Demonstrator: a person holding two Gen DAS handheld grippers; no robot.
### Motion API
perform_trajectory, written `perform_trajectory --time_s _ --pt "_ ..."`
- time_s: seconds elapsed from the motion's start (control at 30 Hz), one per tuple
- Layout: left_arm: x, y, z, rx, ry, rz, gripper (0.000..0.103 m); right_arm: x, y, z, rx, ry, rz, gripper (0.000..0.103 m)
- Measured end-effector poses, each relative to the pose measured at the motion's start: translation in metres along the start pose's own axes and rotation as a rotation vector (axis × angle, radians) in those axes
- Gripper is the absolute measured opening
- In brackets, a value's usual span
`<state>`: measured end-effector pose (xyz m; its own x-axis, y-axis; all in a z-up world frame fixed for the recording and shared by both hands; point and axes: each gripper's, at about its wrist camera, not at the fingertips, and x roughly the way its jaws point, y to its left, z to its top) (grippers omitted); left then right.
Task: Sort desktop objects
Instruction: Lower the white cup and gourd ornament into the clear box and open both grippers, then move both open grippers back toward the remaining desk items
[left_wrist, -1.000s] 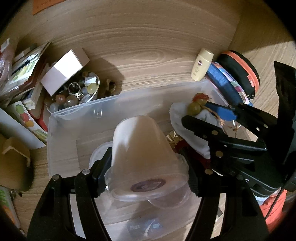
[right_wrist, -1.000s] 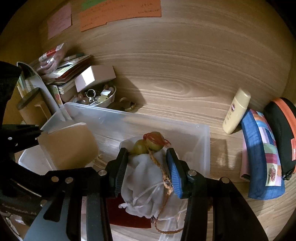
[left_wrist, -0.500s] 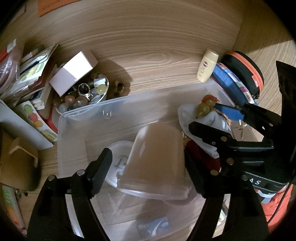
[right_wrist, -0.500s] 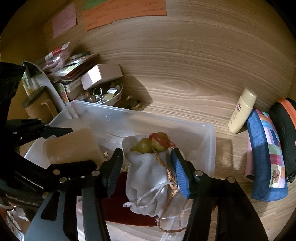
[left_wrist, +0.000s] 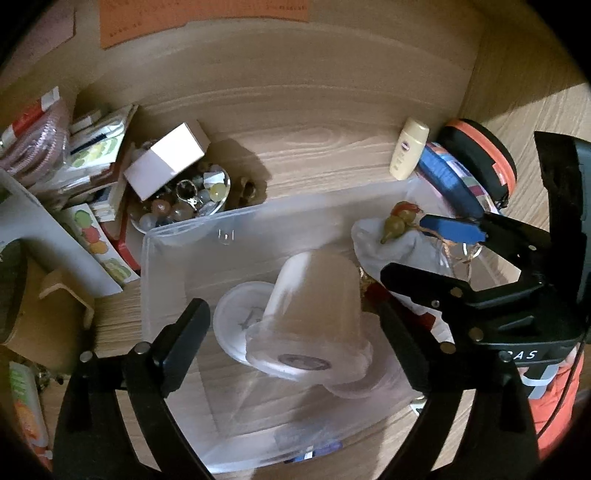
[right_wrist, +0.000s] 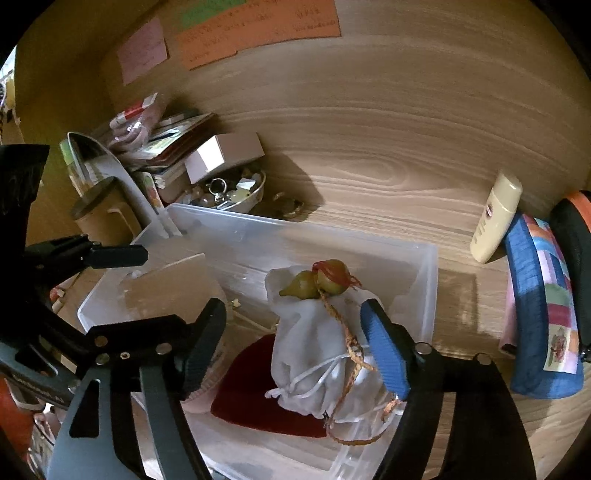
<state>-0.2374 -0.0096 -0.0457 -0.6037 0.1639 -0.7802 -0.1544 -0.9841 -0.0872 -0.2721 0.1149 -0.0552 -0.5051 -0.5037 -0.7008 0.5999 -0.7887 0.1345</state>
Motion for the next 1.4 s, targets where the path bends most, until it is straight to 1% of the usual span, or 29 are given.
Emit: perform_trajectory --time_s 0.07,0.13,0.43,0.53,0.67,0.77,0.9,1.0,1.13,1.2,1.4 --pt "-0.006 0.001 0.001 -0.007 -0.019 -0.008 0.094 -0.004 0.000 0.000 -0.002 -0.010 -0.004 0.082" --pt "-0.012 0.002 0.001 -0.015 -0.034 -0.011 0.095 -0.009 0.001 0.001 -0.008 -0.026 0.000 0.084" --pt "-0.035 0.007 -0.004 -0.021 -0.086 0.022 0.096 -0.024 0.005 0.005 -0.003 -0.075 -0.002 0.086" --pt "-0.041 0.009 -0.007 -0.013 -0.093 0.038 0.096 -0.028 0.013 0.006 0.008 -0.097 -0.004 0.095" --pt "-0.058 0.014 -0.014 -0.017 -0.118 0.052 0.097 -0.040 0.021 0.007 -0.022 -0.146 0.016 0.103" --pt "-0.069 0.019 -0.021 -0.010 -0.137 0.076 0.098 -0.050 0.023 0.009 -0.022 -0.176 0.011 0.103" --pt "-0.080 0.024 -0.031 -0.003 -0.146 0.104 0.098 -0.064 0.030 0.011 -0.035 -0.205 -0.045 0.103" --pt "-0.091 0.027 -0.040 -0.002 -0.168 0.121 0.098 -0.076 0.042 0.011 -0.063 -0.218 -0.065 0.103" --pt "-0.102 0.028 -0.055 0.000 -0.189 0.132 0.098 -0.093 0.059 0.002 -0.098 -0.256 -0.105 0.103" --pt "-0.106 0.028 -0.063 0.004 -0.199 0.135 0.098 -0.102 0.064 -0.004 -0.093 -0.276 -0.119 0.103" --pt "-0.121 0.027 -0.089 0.021 -0.226 0.122 0.098 -0.114 0.068 -0.026 -0.029 -0.250 -0.121 0.103"
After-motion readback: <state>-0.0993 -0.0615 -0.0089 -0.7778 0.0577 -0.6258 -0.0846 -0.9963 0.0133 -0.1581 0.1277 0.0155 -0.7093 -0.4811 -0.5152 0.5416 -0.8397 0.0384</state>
